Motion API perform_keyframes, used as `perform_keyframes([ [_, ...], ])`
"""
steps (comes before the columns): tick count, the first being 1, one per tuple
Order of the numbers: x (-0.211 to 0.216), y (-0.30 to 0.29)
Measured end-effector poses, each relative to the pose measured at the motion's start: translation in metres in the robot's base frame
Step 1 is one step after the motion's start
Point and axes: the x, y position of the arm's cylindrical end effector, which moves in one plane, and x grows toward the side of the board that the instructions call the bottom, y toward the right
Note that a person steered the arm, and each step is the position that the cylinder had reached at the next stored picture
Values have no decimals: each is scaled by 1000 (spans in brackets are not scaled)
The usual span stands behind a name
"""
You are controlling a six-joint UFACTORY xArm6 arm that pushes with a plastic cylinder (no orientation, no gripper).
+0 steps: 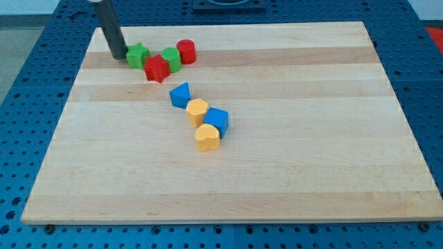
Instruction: Push the red circle a bit left
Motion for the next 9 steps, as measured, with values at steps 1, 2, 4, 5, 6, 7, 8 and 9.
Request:
perform_keyframes([
  [1, 0, 35],
  [2, 0, 46],
  [4, -51, 29],
  [5, -64, 78],
  [6, -57, 155],
  [7, -33, 203],
  [8, -29, 203],
  [9, -29, 188],
])
